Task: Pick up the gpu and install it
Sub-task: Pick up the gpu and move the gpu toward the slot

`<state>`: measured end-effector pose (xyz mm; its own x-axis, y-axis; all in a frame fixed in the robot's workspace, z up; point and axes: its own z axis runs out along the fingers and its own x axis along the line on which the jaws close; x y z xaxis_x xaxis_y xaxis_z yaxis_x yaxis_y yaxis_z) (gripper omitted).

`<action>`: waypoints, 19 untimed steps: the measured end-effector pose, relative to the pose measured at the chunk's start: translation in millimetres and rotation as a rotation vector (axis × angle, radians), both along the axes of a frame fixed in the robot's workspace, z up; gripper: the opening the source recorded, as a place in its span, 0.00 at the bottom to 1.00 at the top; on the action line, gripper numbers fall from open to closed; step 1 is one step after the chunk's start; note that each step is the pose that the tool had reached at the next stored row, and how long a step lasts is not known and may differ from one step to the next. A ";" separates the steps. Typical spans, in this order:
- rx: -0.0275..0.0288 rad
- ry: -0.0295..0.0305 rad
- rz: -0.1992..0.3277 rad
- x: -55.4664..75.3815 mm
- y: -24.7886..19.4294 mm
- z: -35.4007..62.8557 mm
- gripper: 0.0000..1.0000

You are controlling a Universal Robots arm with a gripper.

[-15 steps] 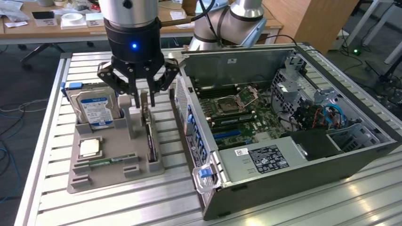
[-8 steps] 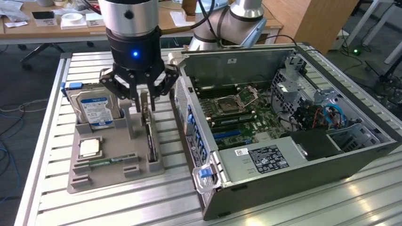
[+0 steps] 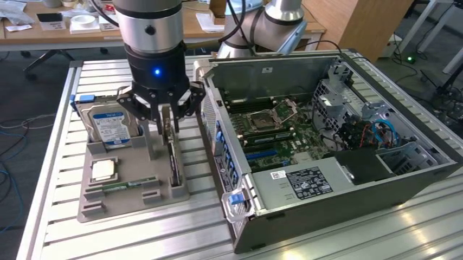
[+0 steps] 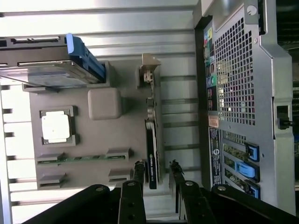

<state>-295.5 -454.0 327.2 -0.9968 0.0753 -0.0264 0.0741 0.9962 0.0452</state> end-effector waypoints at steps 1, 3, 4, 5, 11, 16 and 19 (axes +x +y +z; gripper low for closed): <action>0.0001 -0.0001 0.000 0.0 0.0 -1.5 0.36; 0.0000 0.0000 0.000 0.0 0.0 -2.9 0.36; -0.0001 0.0001 0.000 0.0 0.0 -2.9 0.36; -0.0002 0.0002 0.000 0.0 0.0 -2.9 0.36; 0.0002 -0.0002 0.000 0.0 0.0 -6.5 0.36; 0.0000 0.0000 0.000 0.0 0.1 -15.6 0.36; 0.0001 -0.0001 0.000 0.1 0.2 -21.1 0.36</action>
